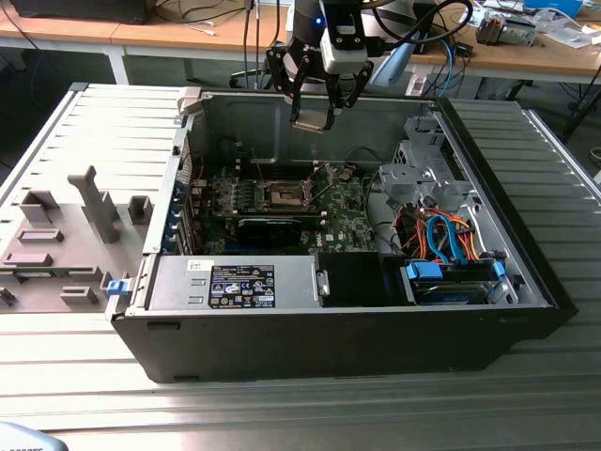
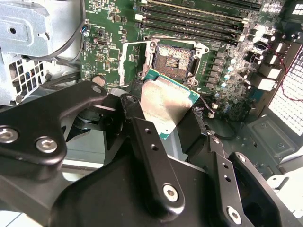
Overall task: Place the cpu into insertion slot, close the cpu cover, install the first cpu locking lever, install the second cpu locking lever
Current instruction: 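Place the cpu into insertion slot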
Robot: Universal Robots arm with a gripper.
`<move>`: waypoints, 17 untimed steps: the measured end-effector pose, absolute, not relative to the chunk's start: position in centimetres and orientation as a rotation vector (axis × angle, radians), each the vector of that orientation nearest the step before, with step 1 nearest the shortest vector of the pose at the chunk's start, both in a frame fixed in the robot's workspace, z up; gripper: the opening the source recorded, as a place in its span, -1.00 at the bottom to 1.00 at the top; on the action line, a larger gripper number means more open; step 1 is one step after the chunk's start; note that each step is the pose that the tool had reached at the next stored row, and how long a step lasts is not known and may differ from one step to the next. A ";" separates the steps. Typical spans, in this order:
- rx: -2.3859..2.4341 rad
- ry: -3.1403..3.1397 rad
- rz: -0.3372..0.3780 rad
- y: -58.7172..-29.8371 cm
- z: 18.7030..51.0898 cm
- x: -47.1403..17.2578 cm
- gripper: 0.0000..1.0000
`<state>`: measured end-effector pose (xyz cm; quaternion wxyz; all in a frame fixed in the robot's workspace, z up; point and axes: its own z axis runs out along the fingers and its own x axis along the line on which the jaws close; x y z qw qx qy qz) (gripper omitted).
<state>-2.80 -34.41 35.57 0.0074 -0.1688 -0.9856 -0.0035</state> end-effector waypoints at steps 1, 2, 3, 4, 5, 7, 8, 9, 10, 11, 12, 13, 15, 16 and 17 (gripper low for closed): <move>-0.529 -3.082 -0.011 -34.4 35.6 -2.8 0.09; -0.529 -3.082 -0.011 -34.4 35.6 -2.8 0.09; -0.533 -3.081 -0.010 -34.4 35.6 -2.8 0.09; -0.537 -3.080 -0.010 -34.4 35.6 -2.8 0.09; -0.537 -3.080 -0.010 -34.4 35.6 -2.8 0.09; -0.539 -3.080 -0.010 -34.4 35.6 -2.8 0.09; -0.540 -3.080 -0.010 -34.4 35.6 -2.8 0.09; -0.541 -3.080 -0.010 -34.4 35.6 -2.8 0.09; -0.541 -3.080 -0.010 -34.4 35.6 -2.8 0.09; -0.542 -3.080 -0.010 -34.4 35.6 -2.8 0.09; -0.543 -3.079 -0.010 -34.4 35.6 -2.8 0.09; -0.544 -3.079 -0.010 -34.4 35.6 -2.8 0.09; -0.545 -3.079 -0.010 -34.4 35.6 -2.8 0.09; -0.546 -3.079 -0.010 -34.4 35.6 -2.8 0.09; -0.547 -3.079 -0.010 -34.4 35.6 -2.8 0.09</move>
